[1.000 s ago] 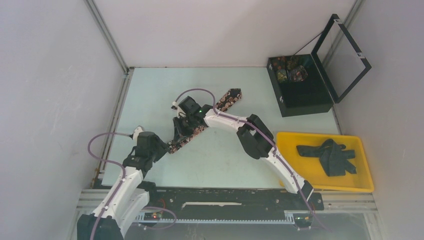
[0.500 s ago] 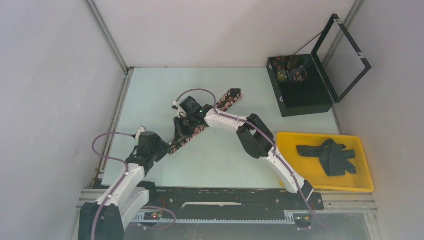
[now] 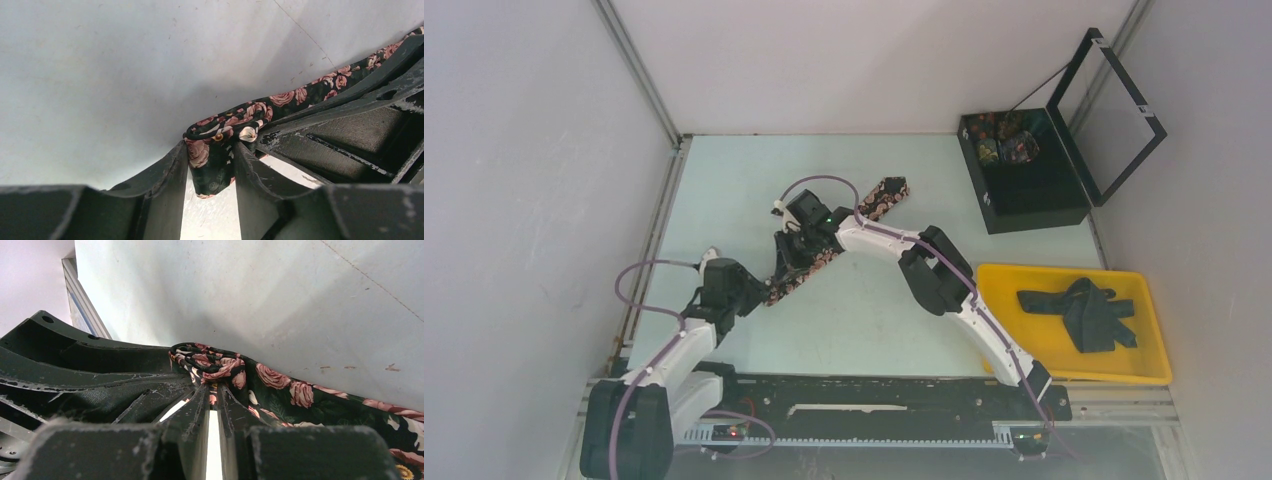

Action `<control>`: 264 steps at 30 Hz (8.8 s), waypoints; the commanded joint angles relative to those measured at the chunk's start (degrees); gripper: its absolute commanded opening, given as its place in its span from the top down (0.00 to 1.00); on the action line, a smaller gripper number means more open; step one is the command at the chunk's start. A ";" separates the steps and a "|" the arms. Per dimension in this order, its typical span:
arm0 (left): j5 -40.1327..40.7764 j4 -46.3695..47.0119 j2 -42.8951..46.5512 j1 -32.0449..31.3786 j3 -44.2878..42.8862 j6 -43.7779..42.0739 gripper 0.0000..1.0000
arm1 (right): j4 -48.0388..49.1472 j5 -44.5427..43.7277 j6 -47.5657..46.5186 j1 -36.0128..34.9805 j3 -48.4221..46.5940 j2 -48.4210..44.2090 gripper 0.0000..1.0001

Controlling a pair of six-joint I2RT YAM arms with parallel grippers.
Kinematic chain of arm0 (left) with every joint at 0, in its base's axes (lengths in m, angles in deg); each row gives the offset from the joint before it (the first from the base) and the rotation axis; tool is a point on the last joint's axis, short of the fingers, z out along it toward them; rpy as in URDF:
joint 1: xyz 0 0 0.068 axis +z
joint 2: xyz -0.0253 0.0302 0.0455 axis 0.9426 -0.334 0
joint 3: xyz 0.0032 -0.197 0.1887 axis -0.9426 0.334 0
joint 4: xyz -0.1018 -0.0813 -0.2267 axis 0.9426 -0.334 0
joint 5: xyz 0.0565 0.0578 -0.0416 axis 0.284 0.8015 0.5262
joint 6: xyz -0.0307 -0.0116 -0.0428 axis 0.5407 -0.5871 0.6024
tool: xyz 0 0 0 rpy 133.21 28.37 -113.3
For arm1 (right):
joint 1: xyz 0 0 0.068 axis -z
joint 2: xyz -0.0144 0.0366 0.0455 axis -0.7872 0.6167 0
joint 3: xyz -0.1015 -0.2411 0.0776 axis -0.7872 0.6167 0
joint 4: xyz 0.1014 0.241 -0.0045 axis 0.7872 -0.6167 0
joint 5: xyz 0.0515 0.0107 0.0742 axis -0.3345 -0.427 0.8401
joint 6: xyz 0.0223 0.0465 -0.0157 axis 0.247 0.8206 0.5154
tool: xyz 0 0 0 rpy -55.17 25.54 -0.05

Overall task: Roll the ties
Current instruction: Roll the tie at the center of the board.

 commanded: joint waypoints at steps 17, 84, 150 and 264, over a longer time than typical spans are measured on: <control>-1.94 -6.72 3.97 0.21 -0.46 1.05 1.00 | -3.19 -1.49 -1.73 0.68 -2.56 -2.64 0.81; 2.33 -12.09 -12.94 -8.62 -18.87 2.82 1.00 | 2.43 -1.73 -0.32 -0.24 11.61 -8.45 0.83; -3.62 -24.39 -36.72 2.49 -35.36 -17.15 0.90 | 4.89 -30.61 -12.72 -10.80 23.10 -16.00 0.87; -8.93 -11.27 7.30 -2.61 -6.58 -0.18 0.37 | 8.80 -7.64 -14.85 -0.97 18.71 -11.23 0.84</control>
